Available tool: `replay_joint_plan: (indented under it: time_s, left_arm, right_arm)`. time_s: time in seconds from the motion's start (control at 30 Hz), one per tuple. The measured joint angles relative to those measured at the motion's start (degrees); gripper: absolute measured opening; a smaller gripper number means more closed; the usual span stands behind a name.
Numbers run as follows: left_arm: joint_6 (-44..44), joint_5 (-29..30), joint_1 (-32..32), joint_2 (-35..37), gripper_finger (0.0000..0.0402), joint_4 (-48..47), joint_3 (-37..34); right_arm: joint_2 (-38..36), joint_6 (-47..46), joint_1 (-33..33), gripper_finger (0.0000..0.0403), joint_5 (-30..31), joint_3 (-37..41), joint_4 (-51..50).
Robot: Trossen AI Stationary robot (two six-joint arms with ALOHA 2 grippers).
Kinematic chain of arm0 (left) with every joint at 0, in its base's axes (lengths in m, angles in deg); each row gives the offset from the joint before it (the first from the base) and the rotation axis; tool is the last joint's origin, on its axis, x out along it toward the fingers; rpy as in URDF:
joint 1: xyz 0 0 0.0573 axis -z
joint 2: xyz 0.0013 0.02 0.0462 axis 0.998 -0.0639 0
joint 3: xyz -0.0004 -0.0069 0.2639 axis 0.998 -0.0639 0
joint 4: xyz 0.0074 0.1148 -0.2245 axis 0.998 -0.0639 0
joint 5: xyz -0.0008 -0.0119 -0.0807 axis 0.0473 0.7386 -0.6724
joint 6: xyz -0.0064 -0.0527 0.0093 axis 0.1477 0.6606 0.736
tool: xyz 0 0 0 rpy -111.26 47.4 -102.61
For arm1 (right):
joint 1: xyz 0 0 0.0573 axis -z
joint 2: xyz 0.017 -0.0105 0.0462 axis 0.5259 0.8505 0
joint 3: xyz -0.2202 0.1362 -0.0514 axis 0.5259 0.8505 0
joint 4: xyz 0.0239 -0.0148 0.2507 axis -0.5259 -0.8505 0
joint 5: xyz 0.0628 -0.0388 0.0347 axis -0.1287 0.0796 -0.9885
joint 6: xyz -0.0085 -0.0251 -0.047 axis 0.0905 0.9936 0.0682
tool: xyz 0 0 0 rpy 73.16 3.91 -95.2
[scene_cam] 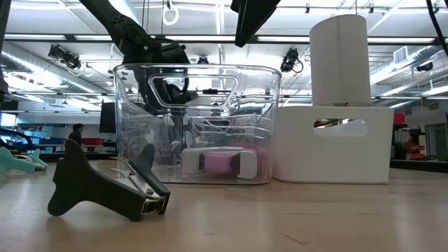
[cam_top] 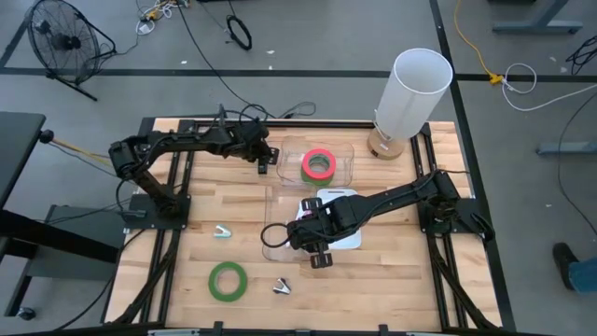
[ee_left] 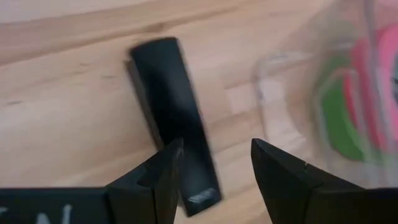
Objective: Pick and place Stapler, Stapler remover, tape
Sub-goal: Put the black stapler into the bottom transparent bin
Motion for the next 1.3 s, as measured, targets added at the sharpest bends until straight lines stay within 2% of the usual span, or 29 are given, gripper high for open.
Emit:
replay_joint_plan:
  time_s: [0.8,1.3]
  left_arm:
    - [0.01,3.33,-0.05,-0.03,0.0193,-1.0,0.0]
    - [-0.05,2.87,-0.66,-9.24,0.0185,0.53,0.02]
  right_arm:
    - [0.0,0.03,-0.01,0.0151,0.0,0.0,0.67]
    - [0.0,-0.05,-0.01,0.0151,-0.02,0.0,1.23]
